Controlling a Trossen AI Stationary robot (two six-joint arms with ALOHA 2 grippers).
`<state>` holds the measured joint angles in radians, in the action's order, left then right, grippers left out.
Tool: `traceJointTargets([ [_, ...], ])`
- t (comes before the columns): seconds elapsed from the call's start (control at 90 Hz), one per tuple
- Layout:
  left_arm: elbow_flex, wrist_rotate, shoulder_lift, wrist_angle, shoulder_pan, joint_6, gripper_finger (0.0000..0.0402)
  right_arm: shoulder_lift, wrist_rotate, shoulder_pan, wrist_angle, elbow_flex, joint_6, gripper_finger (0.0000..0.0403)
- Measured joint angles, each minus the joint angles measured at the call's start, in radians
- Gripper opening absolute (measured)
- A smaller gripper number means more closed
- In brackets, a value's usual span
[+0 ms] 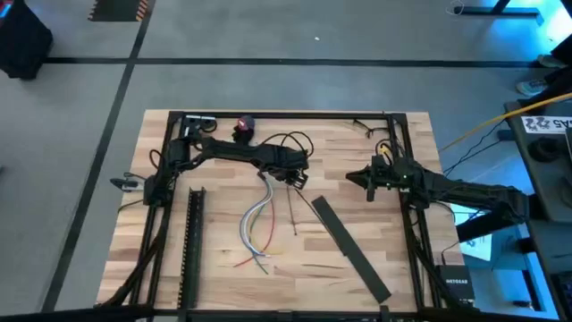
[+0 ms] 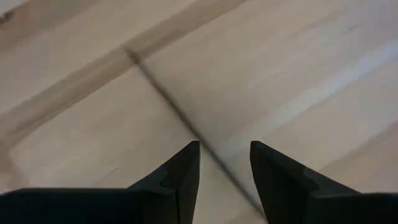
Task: Ziptie cables
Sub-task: Insert the left black zip tie tail into the locking head
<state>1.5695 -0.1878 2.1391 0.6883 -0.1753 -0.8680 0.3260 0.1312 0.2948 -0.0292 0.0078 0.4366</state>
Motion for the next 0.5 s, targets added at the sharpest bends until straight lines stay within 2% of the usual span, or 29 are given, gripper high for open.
traceJointTargets([
  [0.167,-0.022,-0.003,0.009,-0.028,-0.01,0.026,0.0122,0.006,0.0,0.0,0.0,0.0,0.0,0.0033],
  [0.233,-0.023,-0.01,0.012,-0.036,-0.01,0.071,0.0098,0.005,0.0,0.0,-0.003,0.0,0.0,0.0033],
  [0.378,-0.023,-0.015,0.024,-0.076,-0.009,0.169,0.002,0.006,0.0,0.0,-0.002,0.0,0.0,0.0033],
  [0.5,-0.023,-0.021,0.032,-0.091,-0.007,0.218,0.0004,0.006,0.005,0.0,-0.004,0.0,0.001,0.0033],
])
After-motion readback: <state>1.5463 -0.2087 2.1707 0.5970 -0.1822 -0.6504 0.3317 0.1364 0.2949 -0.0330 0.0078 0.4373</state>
